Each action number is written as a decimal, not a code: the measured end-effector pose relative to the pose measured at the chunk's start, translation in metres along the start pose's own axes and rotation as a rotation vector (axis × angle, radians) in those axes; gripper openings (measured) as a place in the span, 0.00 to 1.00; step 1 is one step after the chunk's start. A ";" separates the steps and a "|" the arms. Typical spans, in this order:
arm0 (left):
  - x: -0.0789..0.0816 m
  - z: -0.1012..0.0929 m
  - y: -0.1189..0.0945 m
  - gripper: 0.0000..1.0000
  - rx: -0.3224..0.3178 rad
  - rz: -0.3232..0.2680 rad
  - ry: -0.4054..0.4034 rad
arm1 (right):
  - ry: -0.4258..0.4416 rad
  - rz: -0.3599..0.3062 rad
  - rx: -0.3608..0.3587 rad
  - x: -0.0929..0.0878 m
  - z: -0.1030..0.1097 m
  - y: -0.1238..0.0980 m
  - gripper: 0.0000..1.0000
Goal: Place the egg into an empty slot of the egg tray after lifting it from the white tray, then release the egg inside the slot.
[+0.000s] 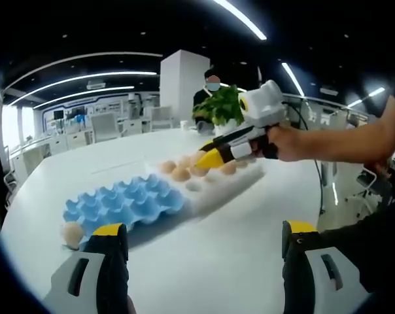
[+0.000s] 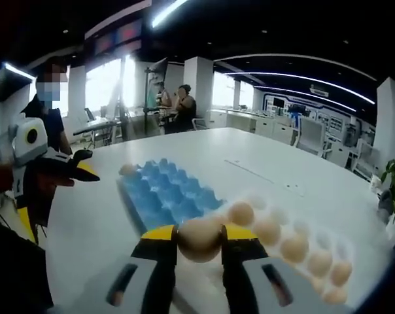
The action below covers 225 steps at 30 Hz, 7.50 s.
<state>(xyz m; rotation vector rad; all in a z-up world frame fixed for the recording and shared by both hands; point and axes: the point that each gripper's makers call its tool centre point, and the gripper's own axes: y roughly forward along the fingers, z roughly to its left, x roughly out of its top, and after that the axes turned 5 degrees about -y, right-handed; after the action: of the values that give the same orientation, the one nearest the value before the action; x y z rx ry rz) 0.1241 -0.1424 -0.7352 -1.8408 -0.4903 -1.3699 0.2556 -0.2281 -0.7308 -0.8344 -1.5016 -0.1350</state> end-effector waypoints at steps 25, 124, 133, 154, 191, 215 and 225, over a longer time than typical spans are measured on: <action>-0.010 0.036 -0.029 1.00 0.114 -0.007 -0.055 | -0.003 -0.037 0.073 0.020 0.034 0.038 0.26; -0.036 0.070 -0.067 1.00 0.226 0.009 -0.101 | -0.199 0.056 0.381 0.053 0.144 0.167 0.28; -0.032 0.070 -0.068 1.00 0.222 0.005 -0.091 | -0.237 0.078 0.388 0.051 0.146 0.162 0.30; -0.027 0.061 -0.059 1.00 0.198 0.007 -0.076 | -0.160 0.011 0.377 0.064 0.121 0.126 0.32; -0.021 0.034 -0.040 1.00 0.119 0.029 -0.050 | -0.219 0.171 0.401 0.010 0.053 0.025 0.31; -0.020 0.014 -0.013 1.00 0.044 0.070 -0.022 | -0.303 0.405 0.398 -0.046 -0.009 -0.039 0.25; -0.021 0.008 -0.011 1.00 0.019 0.081 -0.010 | -0.350 0.531 0.400 -0.067 -0.028 -0.056 0.24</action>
<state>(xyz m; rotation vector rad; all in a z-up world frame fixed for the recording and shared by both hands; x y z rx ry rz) 0.1139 -0.1262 -0.7516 -1.8330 -0.4274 -1.2982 0.2393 -0.3117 -0.7654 -0.9256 -1.5029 0.7144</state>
